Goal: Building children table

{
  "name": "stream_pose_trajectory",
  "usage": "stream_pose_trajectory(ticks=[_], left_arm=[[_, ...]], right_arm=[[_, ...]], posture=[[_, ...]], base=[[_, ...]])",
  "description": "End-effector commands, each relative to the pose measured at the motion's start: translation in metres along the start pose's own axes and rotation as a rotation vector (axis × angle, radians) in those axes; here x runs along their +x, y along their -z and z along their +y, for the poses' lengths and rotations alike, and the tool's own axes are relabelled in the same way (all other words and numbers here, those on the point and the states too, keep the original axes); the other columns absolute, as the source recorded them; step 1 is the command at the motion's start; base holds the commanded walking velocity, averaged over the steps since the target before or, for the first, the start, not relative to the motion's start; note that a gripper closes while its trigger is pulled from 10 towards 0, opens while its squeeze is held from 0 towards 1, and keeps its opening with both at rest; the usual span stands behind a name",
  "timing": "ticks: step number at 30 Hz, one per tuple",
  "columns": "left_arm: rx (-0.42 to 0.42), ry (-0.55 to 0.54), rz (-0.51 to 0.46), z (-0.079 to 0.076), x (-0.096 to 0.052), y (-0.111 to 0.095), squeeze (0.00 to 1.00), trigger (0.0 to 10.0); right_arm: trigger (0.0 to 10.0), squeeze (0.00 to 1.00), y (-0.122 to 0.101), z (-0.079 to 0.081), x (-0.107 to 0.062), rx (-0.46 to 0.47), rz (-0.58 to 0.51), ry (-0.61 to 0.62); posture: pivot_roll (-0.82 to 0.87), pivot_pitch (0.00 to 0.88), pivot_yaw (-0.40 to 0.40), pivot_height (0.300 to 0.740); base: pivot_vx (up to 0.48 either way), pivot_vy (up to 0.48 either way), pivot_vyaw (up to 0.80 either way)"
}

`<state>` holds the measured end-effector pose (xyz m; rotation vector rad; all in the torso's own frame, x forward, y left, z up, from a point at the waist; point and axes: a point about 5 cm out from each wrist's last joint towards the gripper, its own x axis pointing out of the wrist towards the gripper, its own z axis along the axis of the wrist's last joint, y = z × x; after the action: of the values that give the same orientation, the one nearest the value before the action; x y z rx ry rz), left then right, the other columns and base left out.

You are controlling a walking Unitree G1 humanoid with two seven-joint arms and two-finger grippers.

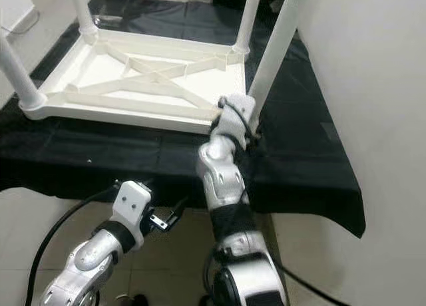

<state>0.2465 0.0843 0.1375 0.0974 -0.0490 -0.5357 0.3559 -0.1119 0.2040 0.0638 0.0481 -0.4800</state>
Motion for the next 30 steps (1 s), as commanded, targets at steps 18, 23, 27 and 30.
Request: stream_pose_trajectory(ticks=[18,23,27,30], left_arm=[[-0.037,-0.192,0.151,0.006,-0.021,0.039,0.0,10.0],[-0.065,-0.219,0.188,0.008,-0.021,0.048,0.0,10.0],[-0.069,-0.233,0.205,0.01,-0.02,0.051,0.0,10.0],[-0.073,-0.233,0.208,0.009,-0.02,0.052,0.0,10.0]], right_arm=[[10.0,0.0,0.095,-0.063,-0.053,-0.14,-0.004,-0.647],[10.0,0.0,0.101,-0.067,-0.058,-0.155,0.003,-0.675],[10.0,0.0,0.104,-0.069,-0.056,-0.139,0.015,-0.68],[10.0,0.0,0.107,-0.071,-0.055,-0.133,0.01,-0.682]], posture=[[0.09,0.086,-0.069,0.74],[0.09,0.079,-0.067,0.74],[0.09,0.075,-0.065,0.74],[0.09,0.073,-0.066,0.74]], base=[[0.0,0.0,0.0],[0.0,-0.048,0.0],[0.0,-0.302,0.0],[0.0,-0.37,0.0]])
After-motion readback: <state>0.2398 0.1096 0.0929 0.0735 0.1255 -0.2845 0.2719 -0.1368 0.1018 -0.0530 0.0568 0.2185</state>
